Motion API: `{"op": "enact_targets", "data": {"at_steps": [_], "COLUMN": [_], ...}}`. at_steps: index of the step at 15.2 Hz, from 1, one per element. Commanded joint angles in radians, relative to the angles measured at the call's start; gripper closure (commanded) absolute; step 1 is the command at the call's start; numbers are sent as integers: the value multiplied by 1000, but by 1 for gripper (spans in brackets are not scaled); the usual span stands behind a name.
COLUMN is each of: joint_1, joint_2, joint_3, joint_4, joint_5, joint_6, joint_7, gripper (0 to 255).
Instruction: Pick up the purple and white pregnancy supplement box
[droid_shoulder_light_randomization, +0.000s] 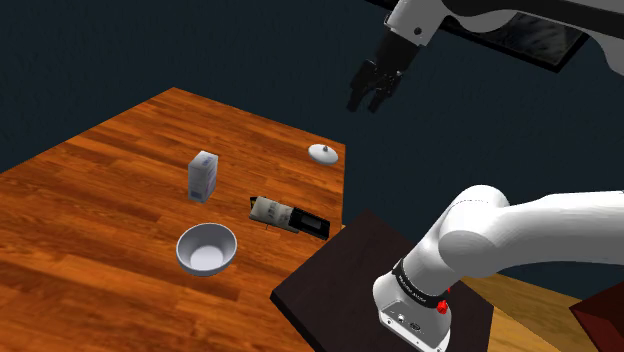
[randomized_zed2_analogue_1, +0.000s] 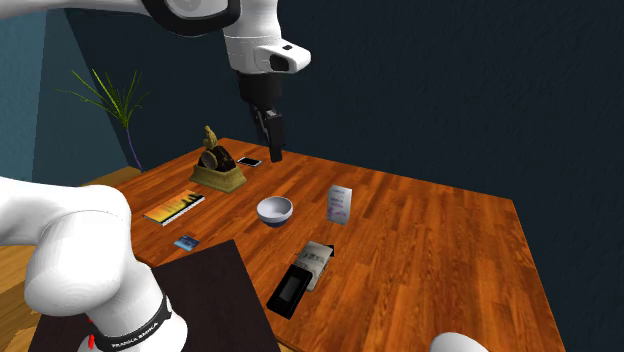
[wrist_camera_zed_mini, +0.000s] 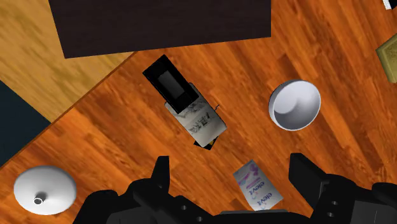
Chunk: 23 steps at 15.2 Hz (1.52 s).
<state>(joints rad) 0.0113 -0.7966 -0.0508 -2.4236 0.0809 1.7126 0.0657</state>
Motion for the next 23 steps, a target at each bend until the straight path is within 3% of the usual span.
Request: {"op": "enact_targets", "data": {"at_steps": [1,13,18,23], "joint_1": [0,-2,-14,-21], "joint_2": [0,348,540,746], "joint_3": [0,211,281,328], "joint_4": [0,16,91,202], "joint_5": [0,68,43,-25], "joint_6": [0,333,445,526], "joint_7": [0,341,494,659], "gripper": [0,0,0,0]}}
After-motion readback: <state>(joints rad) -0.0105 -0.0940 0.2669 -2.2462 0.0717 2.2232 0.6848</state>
